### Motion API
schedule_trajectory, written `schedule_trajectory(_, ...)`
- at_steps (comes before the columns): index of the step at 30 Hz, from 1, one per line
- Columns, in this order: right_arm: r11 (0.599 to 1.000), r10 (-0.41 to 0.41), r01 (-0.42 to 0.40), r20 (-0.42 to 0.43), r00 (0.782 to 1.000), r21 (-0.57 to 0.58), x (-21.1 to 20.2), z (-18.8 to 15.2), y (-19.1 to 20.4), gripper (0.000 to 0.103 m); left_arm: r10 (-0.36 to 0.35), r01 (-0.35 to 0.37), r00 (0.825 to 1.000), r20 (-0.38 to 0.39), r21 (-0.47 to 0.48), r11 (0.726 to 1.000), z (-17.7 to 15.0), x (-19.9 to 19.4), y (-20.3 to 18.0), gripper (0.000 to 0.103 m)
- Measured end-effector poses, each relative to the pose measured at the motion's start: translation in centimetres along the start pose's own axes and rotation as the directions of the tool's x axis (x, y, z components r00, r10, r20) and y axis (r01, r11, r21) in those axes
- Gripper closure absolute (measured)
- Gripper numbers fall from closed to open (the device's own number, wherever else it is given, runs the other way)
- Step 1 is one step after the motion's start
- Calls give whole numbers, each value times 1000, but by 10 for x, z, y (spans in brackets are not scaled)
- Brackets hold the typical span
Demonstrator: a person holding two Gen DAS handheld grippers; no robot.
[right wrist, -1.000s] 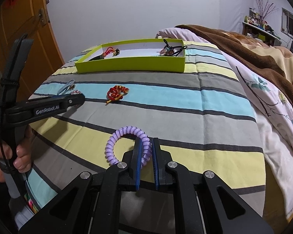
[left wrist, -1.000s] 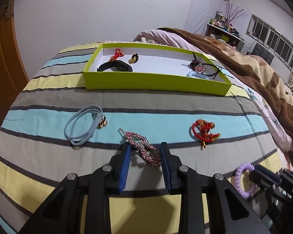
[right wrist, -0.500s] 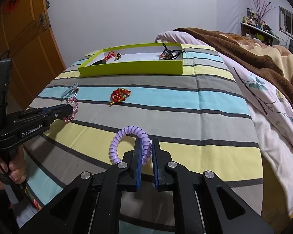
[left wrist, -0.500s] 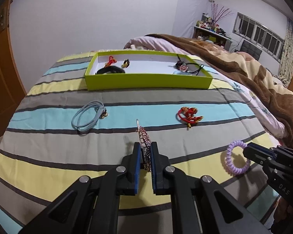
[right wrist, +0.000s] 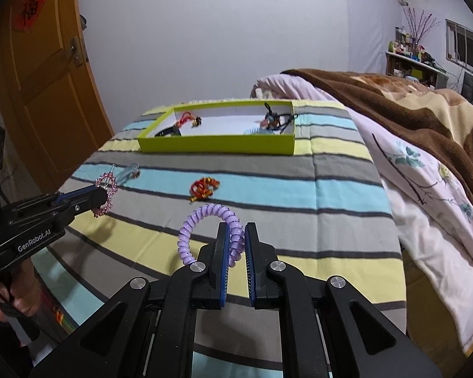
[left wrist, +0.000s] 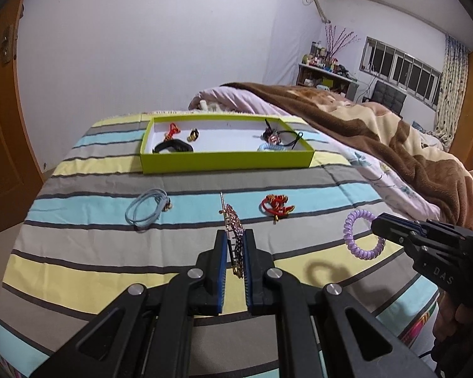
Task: Organize jewelry
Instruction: 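Carry the pink clip and purple coil with both tools into the green box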
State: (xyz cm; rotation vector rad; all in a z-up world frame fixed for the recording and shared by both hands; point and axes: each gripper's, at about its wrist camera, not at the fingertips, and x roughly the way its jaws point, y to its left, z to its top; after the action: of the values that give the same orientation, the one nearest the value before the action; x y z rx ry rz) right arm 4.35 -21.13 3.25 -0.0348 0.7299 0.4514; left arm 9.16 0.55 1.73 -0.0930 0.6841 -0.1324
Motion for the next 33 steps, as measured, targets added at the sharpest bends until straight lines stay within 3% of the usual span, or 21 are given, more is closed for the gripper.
schedule_trajectory(15,1000,3,-2,49,999,-19,-5,25,6,93,3,-4,998,66,12,1000,17,-15,-1,93)
schedule_trajectory(33,998,-7,13,84,996,-65,11,63,7,93,21,-23,994,105,21,1000,50,1,6,93)
